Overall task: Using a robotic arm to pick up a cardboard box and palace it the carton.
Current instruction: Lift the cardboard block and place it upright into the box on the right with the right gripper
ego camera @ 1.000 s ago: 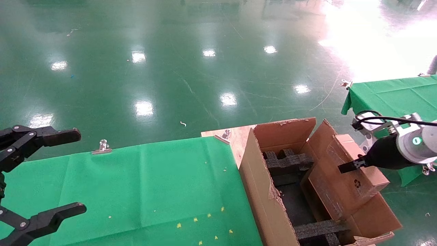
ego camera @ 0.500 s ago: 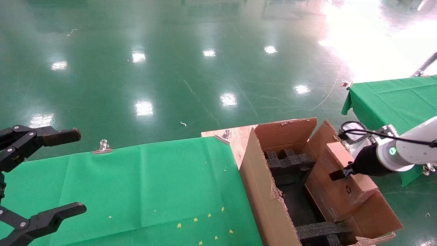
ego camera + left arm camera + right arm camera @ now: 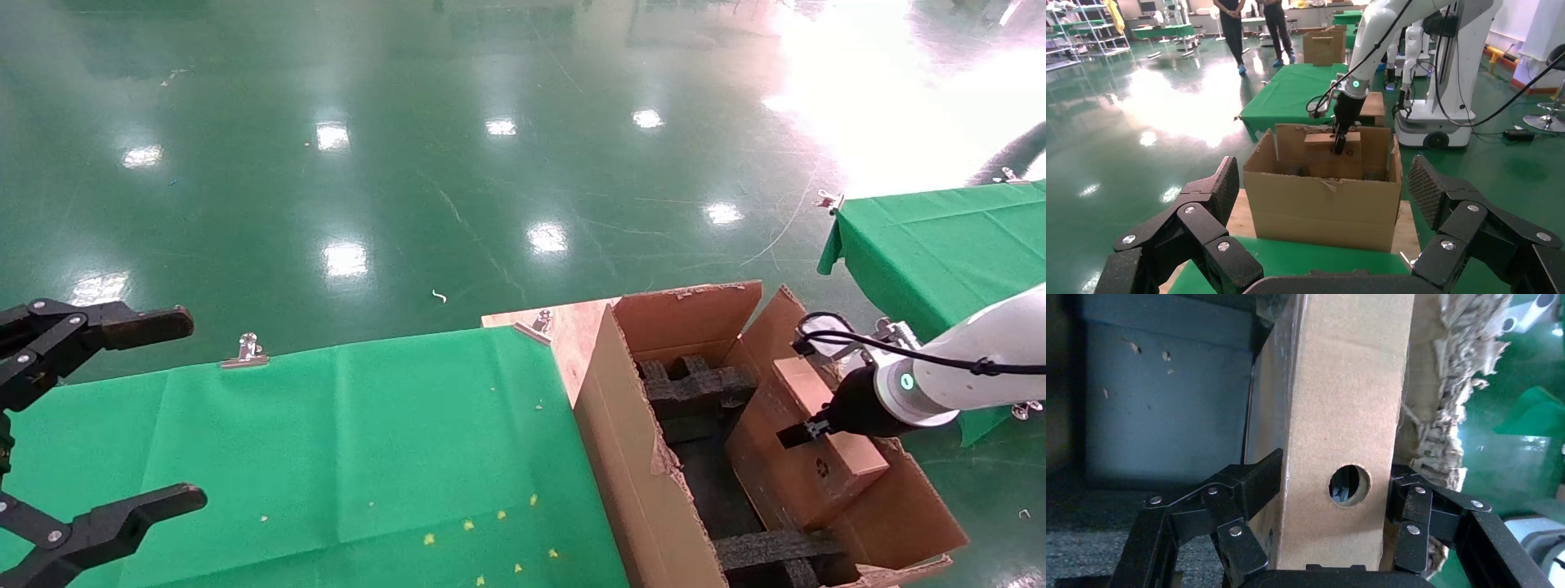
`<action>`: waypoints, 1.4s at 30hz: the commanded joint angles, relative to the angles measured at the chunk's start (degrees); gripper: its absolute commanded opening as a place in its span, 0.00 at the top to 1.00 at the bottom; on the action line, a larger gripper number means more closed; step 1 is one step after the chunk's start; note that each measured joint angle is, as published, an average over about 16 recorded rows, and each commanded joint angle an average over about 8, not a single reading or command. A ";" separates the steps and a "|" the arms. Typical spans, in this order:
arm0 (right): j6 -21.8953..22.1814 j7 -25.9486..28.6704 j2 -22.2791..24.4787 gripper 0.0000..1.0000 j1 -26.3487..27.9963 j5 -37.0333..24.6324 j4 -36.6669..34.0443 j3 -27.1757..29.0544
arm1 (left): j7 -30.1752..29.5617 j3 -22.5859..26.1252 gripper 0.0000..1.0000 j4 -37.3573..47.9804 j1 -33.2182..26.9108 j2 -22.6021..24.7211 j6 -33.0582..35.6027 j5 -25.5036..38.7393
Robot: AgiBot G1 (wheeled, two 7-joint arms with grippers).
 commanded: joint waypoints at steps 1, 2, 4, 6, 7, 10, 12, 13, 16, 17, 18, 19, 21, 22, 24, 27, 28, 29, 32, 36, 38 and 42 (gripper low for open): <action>0.41 -0.42 -0.47 1.00 -0.80 0.49 -0.73 0.04 | 0.00 0.00 0.00 0.00 0.00 0.00 0.00 0.00; 0.55 -0.67 -0.63 1.00 -1.15 0.74 -1.04 0.07 | 0.00 0.00 0.00 0.00 0.00 0.00 0.00 0.00; 0.81 -1.20 -0.95 1.00 -1.88 1.24 -1.67 0.11 | 0.00 0.00 0.00 0.00 0.00 0.00 0.00 0.00; 1.05 -1.70 -1.26 1.00 -2.57 1.73 -2.32 0.16 | 0.00 0.00 0.00 0.00 0.00 0.00 0.00 0.00; 1.17 -1.94 -1.43 1.00 -2.90 1.97 -2.64 0.19 | 0.00 0.00 0.00 0.00 0.00 0.00 0.00 0.00; 1.51 -2.66 -1.95 1.00 -3.92 2.66 -3.59 0.28 | 0.00 0.00 0.00 0.00 0.00 0.00 0.00 0.00; 1.80 -3.11 -2.32 1.00 -4.62 3.09 -4.26 0.35 | 0.00 0.01 0.00 0.00 0.00 0.00 0.00 0.00; 1.93 -3.33 -2.50 1.00 -4.96 3.30 -4.60 0.38 | 0.00 0.01 0.00 0.00 0.00 0.00 0.00 0.00; 2.30 -4.09 -3.08 1.00 -5.98 3.90 -5.64 0.48 | 0.00 0.01 0.00 0.00 0.00 0.00 0.00 0.00; 2.40 -4.36 -3.25 1.00 -6.28 4.09 -5.98 0.52 | 0.00 0.01 0.00 0.00 0.00 0.00 0.00 0.00; 2.49 -4.65 -3.43 1.00 -6.58 4.30 -6.31 0.56 | 0.00 0.01 0.00 0.00 0.00 0.00 0.00 -0.01; 2.58 -4.94 -3.59 1.00 -6.87 4.50 -6.61 0.61 | 0.00 0.01 0.00 0.00 0.00 0.00 0.00 -0.01; 2.76 -5.57 -3.90 1.00 -7.47 4.93 -7.19 0.71 | 0.00 0.01 0.00 0.00 0.00 0.00 0.00 -0.01; 2.85 -5.87 -4.03 1.00 -7.76 5.16 -7.45 0.76 | 0.00 0.01 0.00 0.00 0.00 0.00 0.00 -0.01; 3.06 -6.50 -4.30 1.00 -8.41 5.60 -7.95 0.86 | 0.00 0.01 0.00 0.00 0.00 0.00 0.00 -0.01; 3.39 -7.45 -4.71 1.00 -9.43 6.26 -8.71 1.01 | 0.01 0.01 0.00 0.00 0.00 0.00 0.00 -0.01; 3.49 -7.75 -4.85 1.00 -9.75 6.48 -8.97 1.07 | 0.01 0.01 0.00 0.00 0.00 0.00 0.00 -0.01; 3.60 -8.06 -5.01 1.00 -10.07 6.69 -9.25 1.13 | 0.01 0.01 0.00 0.00 0.00 0.00 0.00 -0.01; 3.81 -9.00 -5.47 1.00 -10.94 7.39 -10.09 1.35 | 0.01 0.01 0.00 0.00 0.00 -0.01 -0.01 -0.01; 3.84 -10.36 -5.92 1.00 -11.75 8.44 -11.12 1.76 | 0.01 0.01 0.00 0.00 0.00 -0.01 -0.01 -0.01; 3.81 -11.06 -6.04 1.00 -11.96 8.91 -11.50 1.97 | 0.01 0.02 0.00 0.00 0.00 -0.01 -0.01 -0.01; 3.89 -12.17 -6.15 0.62 -12.25 9.58 -12.07 2.31 | 0.01 0.01 0.00 0.01 0.00 -0.01 -0.01 -0.01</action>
